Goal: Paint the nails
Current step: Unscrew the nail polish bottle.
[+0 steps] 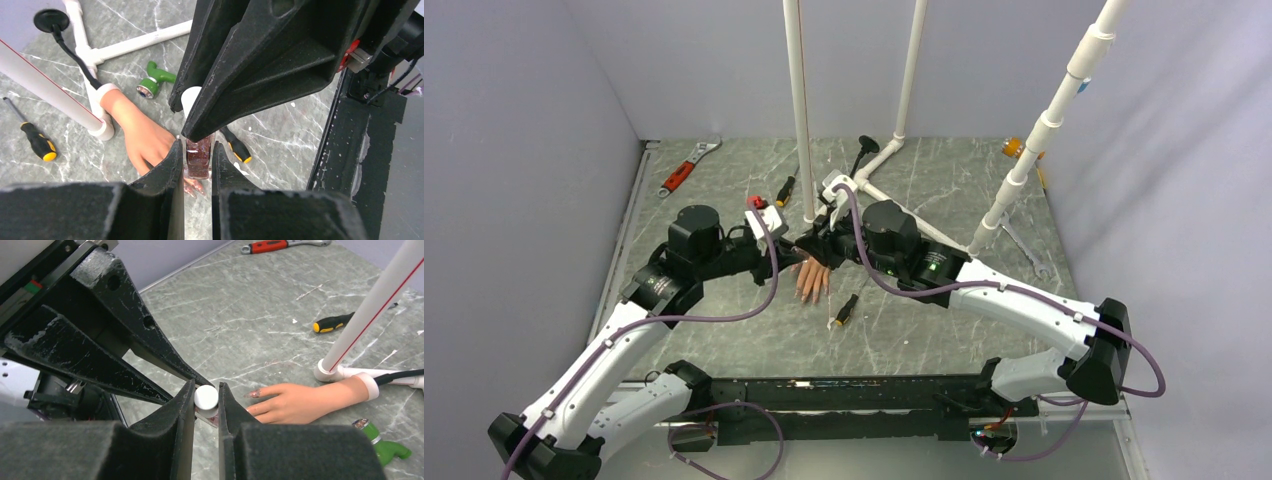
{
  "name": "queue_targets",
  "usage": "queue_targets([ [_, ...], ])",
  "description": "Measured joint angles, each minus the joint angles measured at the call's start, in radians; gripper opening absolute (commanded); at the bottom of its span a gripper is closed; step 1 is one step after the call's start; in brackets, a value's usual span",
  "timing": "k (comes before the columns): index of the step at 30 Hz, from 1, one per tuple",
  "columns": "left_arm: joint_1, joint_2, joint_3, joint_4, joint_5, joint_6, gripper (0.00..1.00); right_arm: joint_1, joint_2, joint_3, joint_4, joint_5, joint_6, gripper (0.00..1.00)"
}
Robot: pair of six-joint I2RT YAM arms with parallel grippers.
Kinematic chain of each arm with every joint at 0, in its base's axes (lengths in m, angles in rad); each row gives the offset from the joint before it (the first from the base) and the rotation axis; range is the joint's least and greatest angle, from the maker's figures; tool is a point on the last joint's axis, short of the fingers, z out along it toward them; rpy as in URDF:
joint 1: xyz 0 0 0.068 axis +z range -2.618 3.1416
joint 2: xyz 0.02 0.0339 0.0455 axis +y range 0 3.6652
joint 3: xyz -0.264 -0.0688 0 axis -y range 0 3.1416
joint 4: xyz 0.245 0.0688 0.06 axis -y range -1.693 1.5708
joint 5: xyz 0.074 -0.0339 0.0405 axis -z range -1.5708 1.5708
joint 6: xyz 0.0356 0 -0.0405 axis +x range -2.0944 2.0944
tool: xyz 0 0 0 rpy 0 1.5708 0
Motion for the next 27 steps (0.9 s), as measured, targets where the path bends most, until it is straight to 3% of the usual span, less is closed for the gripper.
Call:
queue_targets([
  [10, 0.002, 0.005, -0.006, -0.030, 0.046, 0.003, 0.00, -0.003, -0.018, -0.038, 0.009, -0.058, -0.048, 0.00],
  [15, 0.002, 0.010, -0.006, -0.029, 0.050, 0.003, 0.00, -0.003, -0.019, -0.039, 0.006, -0.052, -0.048, 0.34],
  [24, -0.006, 0.018, -0.006, -0.016, 0.094, 0.004, 0.00, 0.007, -0.018, -0.035, 0.002, -0.050, -0.042, 0.52],
  [27, -0.005, 0.018, -0.006, -0.016, 0.095, 0.004, 0.00, 0.006, -0.021, -0.035, -0.001, -0.029, -0.041, 0.64],
])
